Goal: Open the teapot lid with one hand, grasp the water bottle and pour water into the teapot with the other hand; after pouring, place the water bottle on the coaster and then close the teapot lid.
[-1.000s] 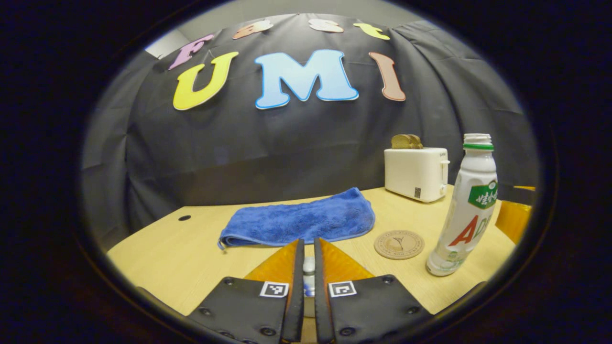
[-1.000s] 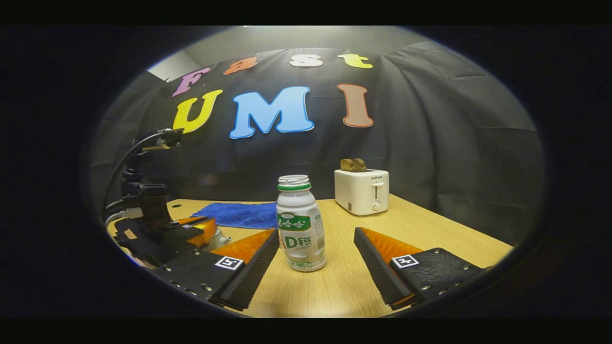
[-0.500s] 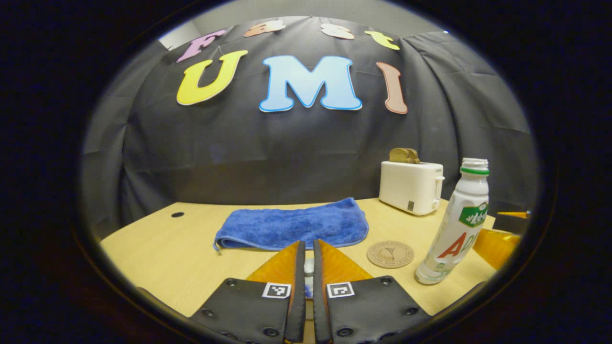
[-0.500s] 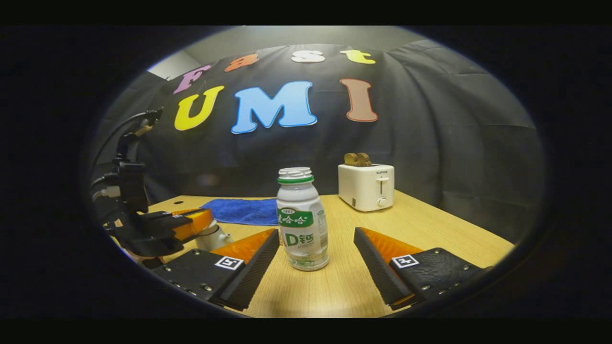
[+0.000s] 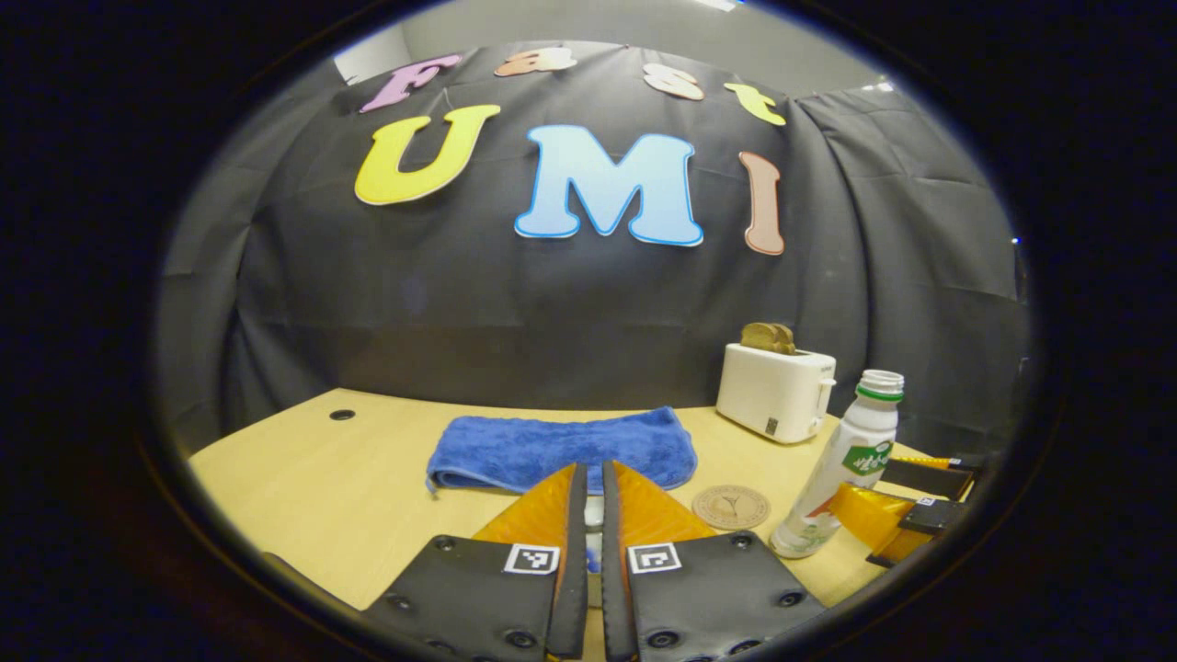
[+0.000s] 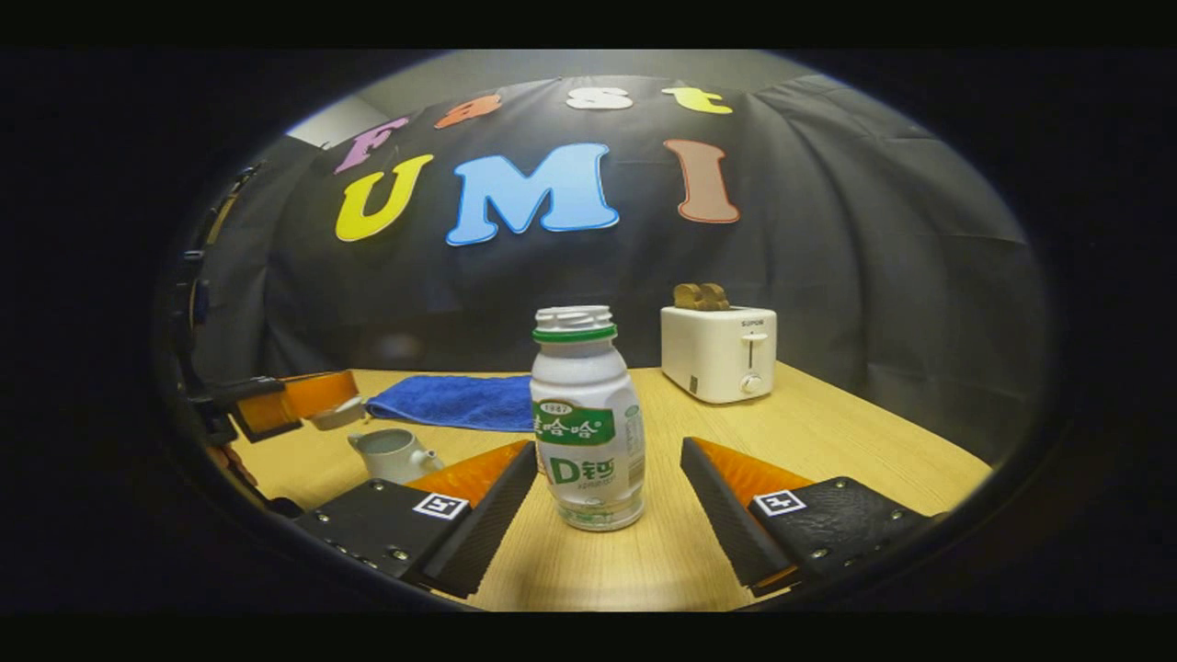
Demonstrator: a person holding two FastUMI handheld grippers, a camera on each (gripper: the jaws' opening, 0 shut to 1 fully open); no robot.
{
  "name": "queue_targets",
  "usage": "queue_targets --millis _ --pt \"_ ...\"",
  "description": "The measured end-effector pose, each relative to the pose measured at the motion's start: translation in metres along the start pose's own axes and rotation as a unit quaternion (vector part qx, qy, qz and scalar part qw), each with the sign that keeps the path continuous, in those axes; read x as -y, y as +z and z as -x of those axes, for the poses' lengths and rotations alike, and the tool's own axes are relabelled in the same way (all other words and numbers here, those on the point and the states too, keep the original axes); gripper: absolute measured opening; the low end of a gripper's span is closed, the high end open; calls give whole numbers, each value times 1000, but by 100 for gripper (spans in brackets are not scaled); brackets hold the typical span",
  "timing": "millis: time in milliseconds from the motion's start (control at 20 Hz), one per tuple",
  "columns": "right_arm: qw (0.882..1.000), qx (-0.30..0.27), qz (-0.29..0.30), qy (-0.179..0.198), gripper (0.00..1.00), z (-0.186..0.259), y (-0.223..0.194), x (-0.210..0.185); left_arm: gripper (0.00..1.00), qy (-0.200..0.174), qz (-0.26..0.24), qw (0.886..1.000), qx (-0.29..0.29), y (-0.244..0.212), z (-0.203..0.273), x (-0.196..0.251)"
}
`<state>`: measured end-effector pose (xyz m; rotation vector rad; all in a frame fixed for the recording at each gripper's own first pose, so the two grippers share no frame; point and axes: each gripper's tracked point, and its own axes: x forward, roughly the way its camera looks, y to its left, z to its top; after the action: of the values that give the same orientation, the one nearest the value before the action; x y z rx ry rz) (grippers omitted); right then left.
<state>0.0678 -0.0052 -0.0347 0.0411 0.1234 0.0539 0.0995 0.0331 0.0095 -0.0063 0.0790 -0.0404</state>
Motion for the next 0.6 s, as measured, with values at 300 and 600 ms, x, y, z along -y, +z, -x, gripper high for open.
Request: queue_targets --millis 300,600 --pt "1000 -24 -12 -3 97 -13 -14 -3 17 15 -5 1000 2 5 25 -32" --pt "999 -43 -2 -12 85 -21 -24 -4 17 12 6 1000 -1 -5 33 -45"
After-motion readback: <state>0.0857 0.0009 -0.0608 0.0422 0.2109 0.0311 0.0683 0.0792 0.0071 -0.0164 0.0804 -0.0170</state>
